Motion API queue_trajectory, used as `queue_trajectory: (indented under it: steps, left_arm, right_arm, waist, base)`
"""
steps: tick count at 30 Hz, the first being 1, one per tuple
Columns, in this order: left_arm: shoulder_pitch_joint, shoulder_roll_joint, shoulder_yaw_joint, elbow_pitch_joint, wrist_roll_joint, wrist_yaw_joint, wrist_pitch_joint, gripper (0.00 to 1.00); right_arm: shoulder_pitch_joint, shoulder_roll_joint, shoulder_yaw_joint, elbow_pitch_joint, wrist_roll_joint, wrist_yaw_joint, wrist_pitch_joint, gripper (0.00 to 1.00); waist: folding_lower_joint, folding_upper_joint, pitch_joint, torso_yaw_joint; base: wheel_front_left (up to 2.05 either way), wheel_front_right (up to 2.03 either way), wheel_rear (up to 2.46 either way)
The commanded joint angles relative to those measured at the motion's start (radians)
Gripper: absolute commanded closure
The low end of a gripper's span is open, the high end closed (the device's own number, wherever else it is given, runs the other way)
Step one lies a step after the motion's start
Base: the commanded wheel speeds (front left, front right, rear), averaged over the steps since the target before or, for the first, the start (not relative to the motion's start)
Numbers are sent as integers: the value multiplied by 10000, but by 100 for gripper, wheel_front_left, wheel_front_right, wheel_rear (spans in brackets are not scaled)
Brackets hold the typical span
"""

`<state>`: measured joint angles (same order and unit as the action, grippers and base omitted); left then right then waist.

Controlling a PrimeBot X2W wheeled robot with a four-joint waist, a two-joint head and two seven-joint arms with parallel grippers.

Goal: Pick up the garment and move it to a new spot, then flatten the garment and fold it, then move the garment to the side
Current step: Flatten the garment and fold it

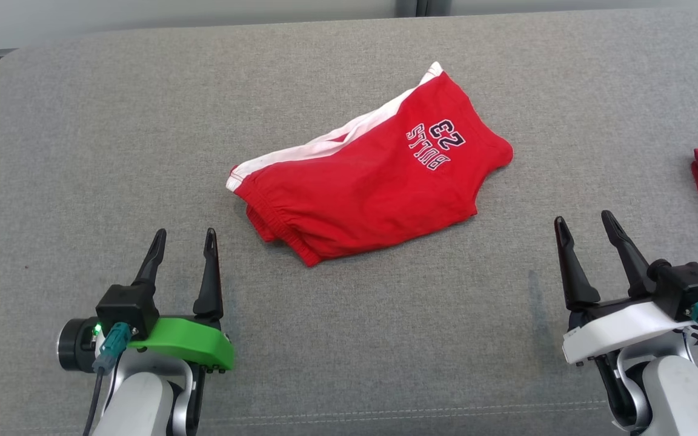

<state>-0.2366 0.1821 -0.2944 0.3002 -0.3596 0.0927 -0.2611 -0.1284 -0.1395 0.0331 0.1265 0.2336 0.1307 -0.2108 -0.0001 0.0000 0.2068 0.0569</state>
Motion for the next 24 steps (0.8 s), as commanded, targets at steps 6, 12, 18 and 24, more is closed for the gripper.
queue_trajectory:
  steps: [6, 12, 18, 24]
  left_arm:
    - [-371, -176, -199, -61, 64, -8, -19, 0]
    - [-974, -622, -630, -23, 154, -266, -22, 0]
    - [-1653, -1092, -1104, 46, 290, -644, -24, 0]
    - [-1900, -1253, -1264, -24, 293, -741, -24, 0]
  right_arm:
    - [-538, -377, -147, 152, 19, -2, 410, 0]
    - [-1912, -1151, 9, 1354, 119, -2, 773, 0]
    - [-3526, -1921, 484, 3057, 205, -4, 673, 0]
    - [-4343, -2192, 636, 4112, 338, -4, 483, 0]
  waist:
    - [1, 0, 339, 436]
    - [1, 0, 1029, 1228]
    - [1, 0, 1861, 2309]
    - [1, 0, 2358, 2810]
  base:
    - [0, 0, 0]
    - [0, 0, 0]
    - [0, 0, 0]
    - [0, 0, 0]
